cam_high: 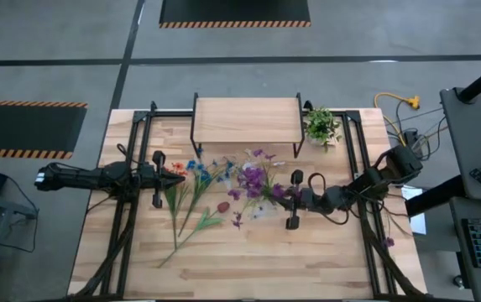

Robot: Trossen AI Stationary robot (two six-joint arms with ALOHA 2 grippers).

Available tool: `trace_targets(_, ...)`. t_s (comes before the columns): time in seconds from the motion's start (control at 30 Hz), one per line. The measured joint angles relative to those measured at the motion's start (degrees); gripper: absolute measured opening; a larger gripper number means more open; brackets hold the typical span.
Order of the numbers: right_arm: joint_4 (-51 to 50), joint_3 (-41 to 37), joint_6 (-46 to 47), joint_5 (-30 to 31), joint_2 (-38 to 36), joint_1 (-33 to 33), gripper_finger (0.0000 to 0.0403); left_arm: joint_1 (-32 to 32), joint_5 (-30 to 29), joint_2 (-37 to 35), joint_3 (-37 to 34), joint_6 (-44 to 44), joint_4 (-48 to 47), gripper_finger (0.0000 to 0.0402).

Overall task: Pick and place flowers into a vace then onto a shelf
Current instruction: Put the purple flowers into the transparent vase

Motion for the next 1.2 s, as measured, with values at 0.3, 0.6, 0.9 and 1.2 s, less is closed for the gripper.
trace_targets(0.3,-1.93,-0.53,1.28,-0.07,0.00,0.00,0.0008,0.00,0.00,0.07,0.00,0.00,0.01,0.0000)
trace_targets(0.6,-4.52,-0.56,2.50,-0.17,0.00,0.00,0.0009,0.01,0.00,0.07,0.01,0.00,0.01,0.0000)
trace_targets(0.9,-4.81,-0.56,3.31,-0.17,0.00,0.00,0.0009,-0.01,0.00,0.09,0.01,0.00,0.01,0.0000)
trace_targets(1.2,-4.56,-0.56,3.98,-0.08,-0.11,0.08,0.0063,-0.01,0.00,0.09,0.01,0.00,0.01,0.0000)
